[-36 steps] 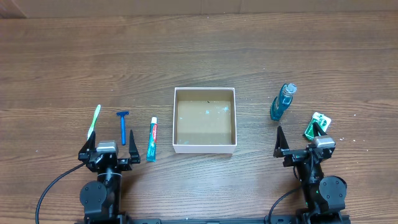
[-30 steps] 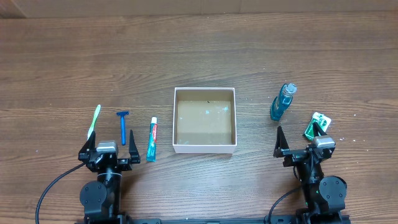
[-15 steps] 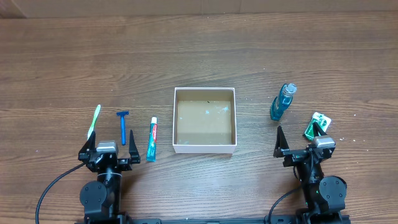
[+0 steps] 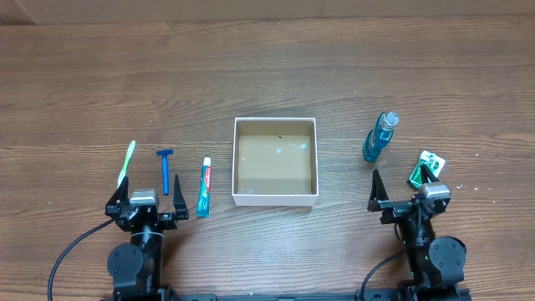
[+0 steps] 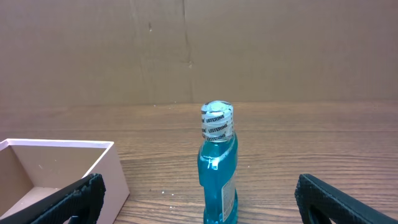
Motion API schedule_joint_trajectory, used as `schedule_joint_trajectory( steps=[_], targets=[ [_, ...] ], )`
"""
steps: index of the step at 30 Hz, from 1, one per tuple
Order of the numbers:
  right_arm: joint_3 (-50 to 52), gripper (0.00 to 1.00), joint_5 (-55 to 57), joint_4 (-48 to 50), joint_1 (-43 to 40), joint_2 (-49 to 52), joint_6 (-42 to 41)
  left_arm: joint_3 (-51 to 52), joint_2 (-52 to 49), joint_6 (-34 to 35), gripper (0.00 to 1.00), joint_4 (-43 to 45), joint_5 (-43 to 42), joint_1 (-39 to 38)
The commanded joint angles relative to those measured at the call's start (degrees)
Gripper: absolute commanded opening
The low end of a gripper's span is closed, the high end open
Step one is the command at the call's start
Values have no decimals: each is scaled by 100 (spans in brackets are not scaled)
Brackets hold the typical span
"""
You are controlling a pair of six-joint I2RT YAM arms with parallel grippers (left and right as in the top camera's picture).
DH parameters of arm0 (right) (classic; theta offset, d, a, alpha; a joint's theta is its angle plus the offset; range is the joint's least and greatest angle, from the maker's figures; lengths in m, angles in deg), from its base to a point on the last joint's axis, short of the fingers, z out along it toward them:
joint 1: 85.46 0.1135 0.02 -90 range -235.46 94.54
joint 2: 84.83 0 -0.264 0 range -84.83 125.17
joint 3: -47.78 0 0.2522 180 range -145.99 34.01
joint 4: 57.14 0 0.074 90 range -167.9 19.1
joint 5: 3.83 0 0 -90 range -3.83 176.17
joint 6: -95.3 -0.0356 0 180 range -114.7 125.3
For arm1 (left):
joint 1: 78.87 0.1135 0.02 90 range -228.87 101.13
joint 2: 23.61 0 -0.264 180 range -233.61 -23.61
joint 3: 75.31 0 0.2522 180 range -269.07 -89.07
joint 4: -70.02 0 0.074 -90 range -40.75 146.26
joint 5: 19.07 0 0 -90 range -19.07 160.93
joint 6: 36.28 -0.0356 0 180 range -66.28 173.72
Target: Pack container
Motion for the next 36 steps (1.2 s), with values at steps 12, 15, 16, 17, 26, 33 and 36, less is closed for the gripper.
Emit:
schedule_joint_trajectory(
  steps=[12,15,16,17,26,33,36],
  targets=[
    [57,100,-35,37,26,-57,-175,31,55,-109,100,-4,229,-46],
    [57,100,-35,35,26,-55,-439,31,55,-111,100,35,234,-46],
    [55,100,-35,35,26,-55,-442,31,55,-15,100,52,208,-46],
    [55,100,-33,35,26,-55,-439,31,55,291,100,59,192,-46],
    [-1010,100,334,-573,26,850,-590,-1008,-28,1543,100,-1268,-181,-46],
    [-2903,100,306,-988,26,3440,-870,-2726,-1403,1561,100,-2588,-175,-46],
    [-4194,100,181,-1801,26,4682,-866,-3567,-2354,1534,100,-3139,-177,-46]
  ],
)
